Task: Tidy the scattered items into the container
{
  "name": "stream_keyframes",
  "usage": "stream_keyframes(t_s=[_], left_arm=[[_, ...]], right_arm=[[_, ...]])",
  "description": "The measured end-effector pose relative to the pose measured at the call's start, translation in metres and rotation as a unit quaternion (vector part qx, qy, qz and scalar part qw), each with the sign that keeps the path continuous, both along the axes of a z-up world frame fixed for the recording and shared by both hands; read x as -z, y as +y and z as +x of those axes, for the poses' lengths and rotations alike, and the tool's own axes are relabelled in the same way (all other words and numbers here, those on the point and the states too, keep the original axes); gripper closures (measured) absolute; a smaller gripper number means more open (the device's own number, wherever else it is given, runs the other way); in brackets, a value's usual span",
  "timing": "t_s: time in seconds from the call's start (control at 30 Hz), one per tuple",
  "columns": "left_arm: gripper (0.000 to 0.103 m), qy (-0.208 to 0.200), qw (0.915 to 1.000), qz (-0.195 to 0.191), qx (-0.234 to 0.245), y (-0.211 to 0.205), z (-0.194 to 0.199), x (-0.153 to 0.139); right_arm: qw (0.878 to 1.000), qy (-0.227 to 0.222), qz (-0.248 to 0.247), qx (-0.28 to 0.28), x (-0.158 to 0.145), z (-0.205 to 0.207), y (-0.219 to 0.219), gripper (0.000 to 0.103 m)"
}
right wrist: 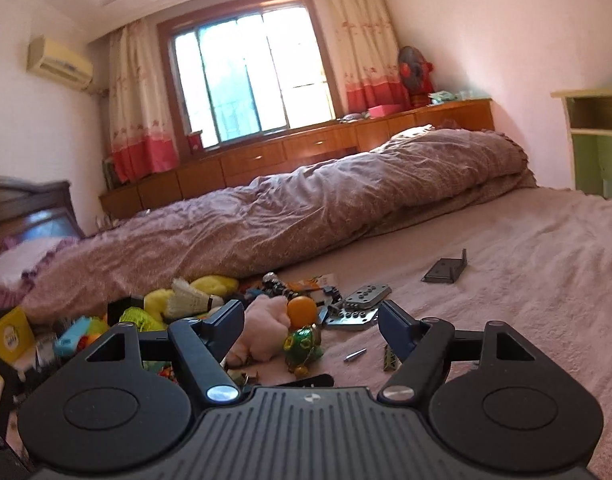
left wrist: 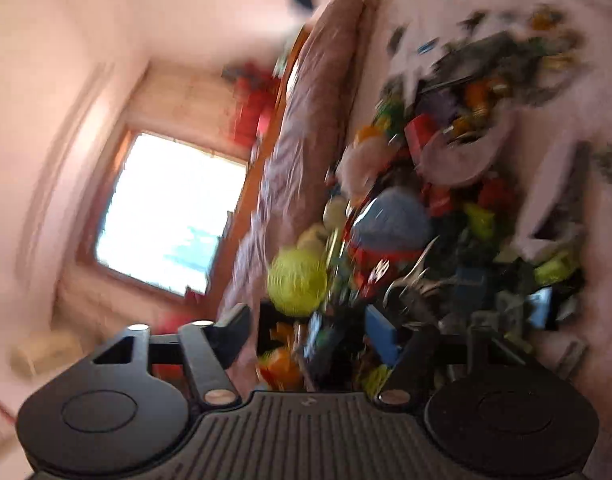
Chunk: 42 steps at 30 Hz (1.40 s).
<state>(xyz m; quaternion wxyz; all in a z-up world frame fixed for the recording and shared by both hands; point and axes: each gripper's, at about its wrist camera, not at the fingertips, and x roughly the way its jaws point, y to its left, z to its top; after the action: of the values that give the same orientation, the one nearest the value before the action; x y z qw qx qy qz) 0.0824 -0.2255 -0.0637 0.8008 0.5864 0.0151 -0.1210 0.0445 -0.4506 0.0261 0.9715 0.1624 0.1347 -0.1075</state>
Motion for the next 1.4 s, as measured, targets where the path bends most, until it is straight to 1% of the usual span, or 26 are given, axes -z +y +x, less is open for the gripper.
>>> stream_keyframes(t_s=[0.07, 0.17, 0.23, 0.33, 0.5, 0.57, 0.63, 0.67, 0.7, 0.73, 0.77, 0.8, 0.83, 0.87, 0.9, 0.97, 1.03, 1.07, 1.1, 1.17, 1.2, 1.23, 1.3, 1.33, 1.37, 1.4], left_arm=[[0.053, 0.026, 0.9994, 0.002, -0.022, 0.0, 0.008, -0.004], [0.061, 0.043, 0.9966, 0.066, -0.025, -0.003, 0.016, 0.003], [0.063, 0.05, 0.9948, 0.086, -0.023, -0.006, 0.019, 0.003], [0.077, 0.047, 0.9945, 0.087, -0.034, -0.009, 0.02, -0.002], [0.085, 0.008, 0.9983, 0.04, -0.041, 0.004, 0.004, -0.007], [0.087, -0.01, 0.9988, 0.0, -0.047, 0.014, -0.01, -0.012], [0.088, -0.021, 0.9954, -0.07, -0.062, 0.026, -0.02, -0.024], [0.088, -0.019, 0.9886, -0.128, -0.078, 0.038, -0.023, -0.035], [0.088, -0.01, 0.977, -0.192, -0.091, 0.05, -0.024, -0.047], [0.088, 0.011, 0.9533, -0.286, -0.096, 0.071, -0.029, -0.062], [0.085, 0.037, 0.9218, -0.375, -0.092, 0.094, -0.032, -0.074], [0.082, 0.058, 0.8896, -0.444, -0.09, 0.115, -0.034, -0.081], [0.067, 0.085, 0.8527, -0.508, -0.087, 0.136, -0.034, -0.085], [0.042, 0.112, 0.8288, -0.541, -0.088, 0.153, -0.031, -0.084], [0.036, 0.125, 0.8272, -0.54, -0.091, 0.161, -0.027, -0.08], [0.032, 0.097, 0.8523, -0.504, -0.102, 0.165, -0.03, -0.072], [0.024, 0.072, 0.8672, -0.486, -0.084, 0.169, -0.032, -0.065], [0.021, 0.064, 0.8777, -0.471, -0.059, 0.171, -0.036, -0.062], [0.021, 0.058, 0.8921, -0.447, -0.038, 0.169, -0.041, -0.057], [0.02, 0.038, 0.9317, -0.361, 0.002, 0.151, -0.053, -0.045], [0.02, 0.039, 0.9412, -0.336, 0.007, 0.143, -0.055, -0.04], [0.022, 0.054, 0.9435, -0.327, 0.008, 0.138, -0.051, -0.035], [0.025, 0.114, 0.9327, -0.342, -0.011, 0.138, -0.038, -0.033], [0.027, 0.145, 0.9229, -0.355, -0.035, 0.139, -0.026, -0.032], [0.029, 0.179, 0.9064, -0.378, -0.059, 0.143, -0.015, -0.031], [0.029, 0.211, 0.8847, -0.409, -0.072, 0.15, -0.008, -0.031]], right_arm=[[1.0, 0.0, 0.022, 0.01, 0.0, -0.001, -0.006, 0.029], [0.999, 0.009, 0.049, 0.013, -0.001, 0.001, -0.01, 0.029], [0.999, 0.013, 0.043, 0.008, -0.003, 0.003, -0.008, 0.029], [1.0, 0.001, 0.006, 0.012, -0.009, -0.004, -0.004, 0.029], [1.0, 0.007, -0.009, 0.0, -0.009, -0.008, -0.008, 0.025], [1.0, 0.021, -0.017, 0.001, -0.005, -0.004, -0.006, 0.025], [0.999, 0.038, -0.025, 0.004, -0.002, 0.0, -0.003, 0.025], [0.999, 0.045, -0.026, 0.004, -0.001, 0.003, -0.002, 0.025], [0.998, 0.051, -0.026, 0.001, 0.001, 0.005, 0.001, 0.025], [0.998, 0.055, -0.026, -0.003, 0.003, 0.008, 0.002, 0.025], [0.998, 0.058, -0.027, -0.008, 0.005, 0.011, 0.004, 0.025], [0.997, 0.063, -0.031, -0.014, 0.007, 0.014, 0.007, 0.025], [0.997, 0.068, -0.037, -0.017, 0.01, 0.017, 0.01, 0.025], [0.996, 0.075, -0.047, -0.017, 0.012, 0.019, 0.015, 0.025], [0.995, 0.082, -0.06, -0.015, 0.015, 0.022, 0.02, 0.025], [0.992, 0.097, -0.083, -0.011, 0.021, 0.025, 0.03, 0.025], [0.99, 0.105, -0.092, -0.008, 0.025, 0.025, 0.036, 0.025], [0.99, 0.106, -0.093, -0.01, 0.027, 0.024, 0.039, 0.025], [0.99, 0.107, -0.094, -0.014, 0.028, 0.022, 0.041, 0.025], [0.989, 0.107, -0.103, -0.027, 0.03, 0.02, 0.047, 0.025], [0.987, 0.108, -0.112, -0.033, 0.03, 0.021, 0.052, 0.025], [0.986, 0.108, -0.123, -0.037, 0.03, 0.022, 0.055, 0.025], [0.984, 0.104, -0.137, -0.046, 0.03, 0.026, 0.062, 0.025], [0.985, 0.107, -0.126, -0.058, 0.03, 0.028, 0.061, 0.025], [0.987, 0.112, -0.088, -0.075, 0.031, 0.031, 0.057, 0.025], [0.989, 0.115, -0.051, -0.084, 0.031, 0.032, 0.05, 0.025]])
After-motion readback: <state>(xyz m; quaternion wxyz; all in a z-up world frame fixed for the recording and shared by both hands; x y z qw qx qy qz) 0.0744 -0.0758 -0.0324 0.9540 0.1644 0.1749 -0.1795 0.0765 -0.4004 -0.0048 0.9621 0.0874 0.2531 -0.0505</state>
